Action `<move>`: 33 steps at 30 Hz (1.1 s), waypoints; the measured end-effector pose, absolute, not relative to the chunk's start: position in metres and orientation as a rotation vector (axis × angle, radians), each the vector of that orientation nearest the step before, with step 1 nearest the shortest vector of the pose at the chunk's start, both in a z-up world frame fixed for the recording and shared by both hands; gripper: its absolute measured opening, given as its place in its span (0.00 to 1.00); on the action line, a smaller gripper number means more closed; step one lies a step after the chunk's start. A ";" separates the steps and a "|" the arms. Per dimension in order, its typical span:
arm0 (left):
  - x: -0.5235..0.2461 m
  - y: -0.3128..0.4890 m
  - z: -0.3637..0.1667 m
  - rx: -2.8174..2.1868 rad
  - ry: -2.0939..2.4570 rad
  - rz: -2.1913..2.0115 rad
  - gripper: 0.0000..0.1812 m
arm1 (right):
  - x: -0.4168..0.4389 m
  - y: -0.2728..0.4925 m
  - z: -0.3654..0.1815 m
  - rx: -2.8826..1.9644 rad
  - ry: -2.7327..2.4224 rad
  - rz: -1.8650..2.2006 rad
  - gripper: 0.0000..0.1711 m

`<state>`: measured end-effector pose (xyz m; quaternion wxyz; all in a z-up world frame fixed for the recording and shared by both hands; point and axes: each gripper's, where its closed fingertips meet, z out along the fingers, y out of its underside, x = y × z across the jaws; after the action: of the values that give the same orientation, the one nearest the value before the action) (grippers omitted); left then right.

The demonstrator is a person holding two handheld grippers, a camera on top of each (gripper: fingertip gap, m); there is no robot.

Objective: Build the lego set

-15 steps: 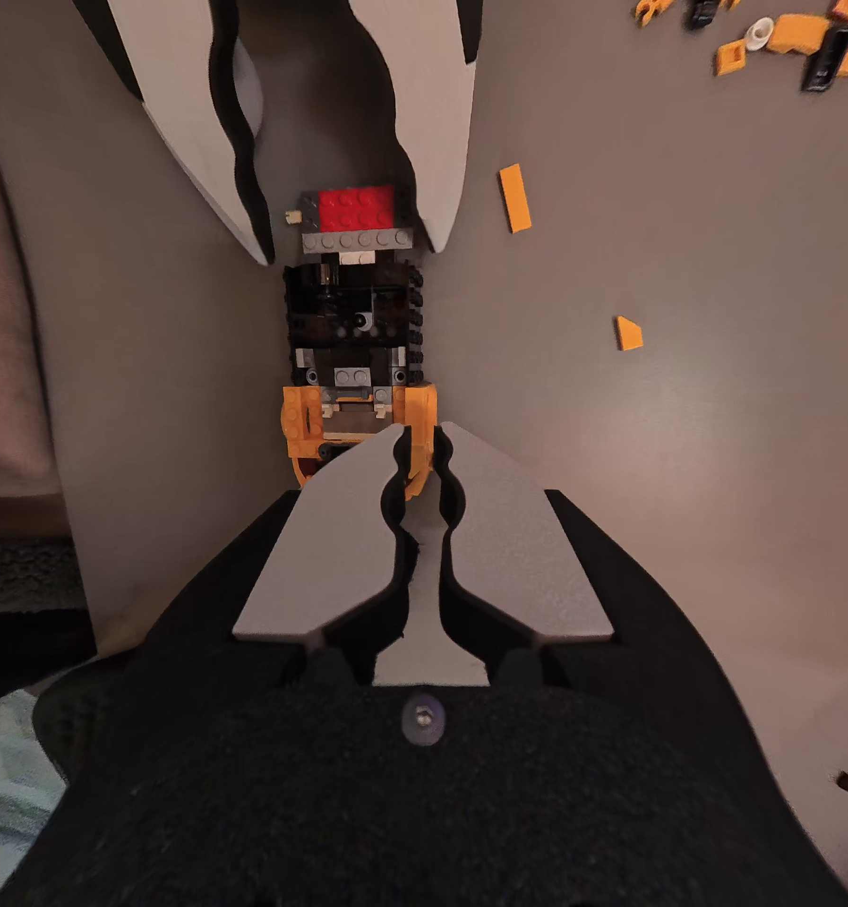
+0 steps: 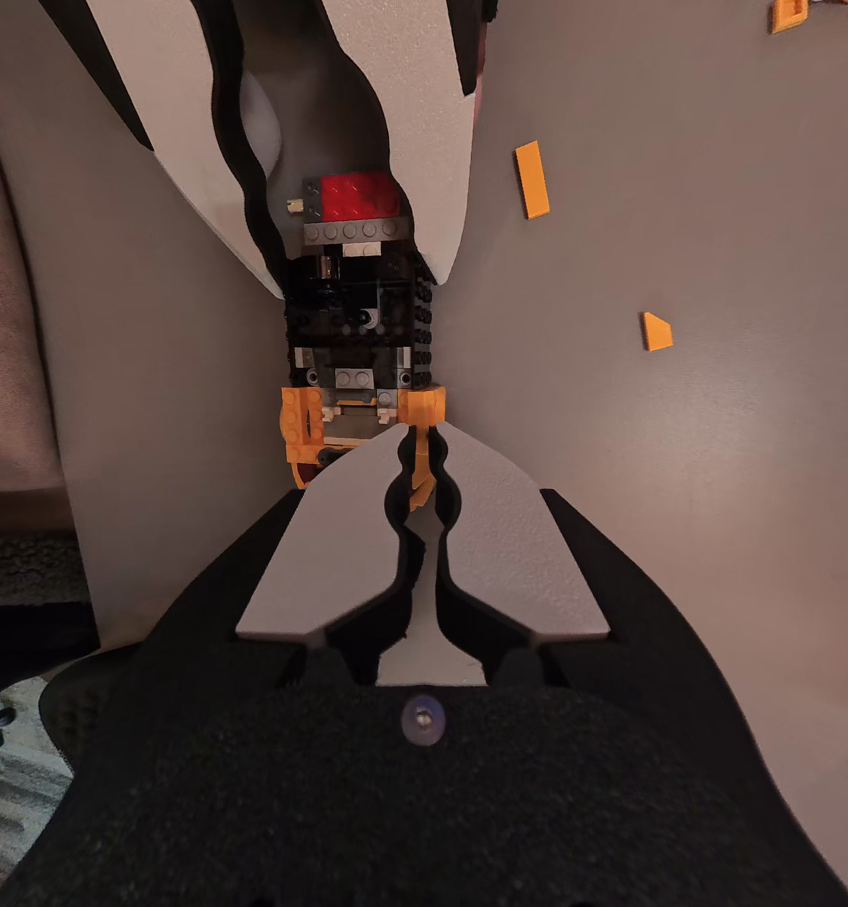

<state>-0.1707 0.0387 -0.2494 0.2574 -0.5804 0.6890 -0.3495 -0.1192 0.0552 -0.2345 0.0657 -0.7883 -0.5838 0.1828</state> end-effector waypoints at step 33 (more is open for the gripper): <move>-0.172 0.037 -0.248 -1.467 1.916 -0.837 0.32 | -0.118 0.055 -0.228 -2.375 -1.717 0.882 0.09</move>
<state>-0.1717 0.0369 -0.2478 0.2895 -0.5497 0.7182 -0.3136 -0.1180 0.0547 -0.2284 0.0403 -0.7754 -0.5605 0.2880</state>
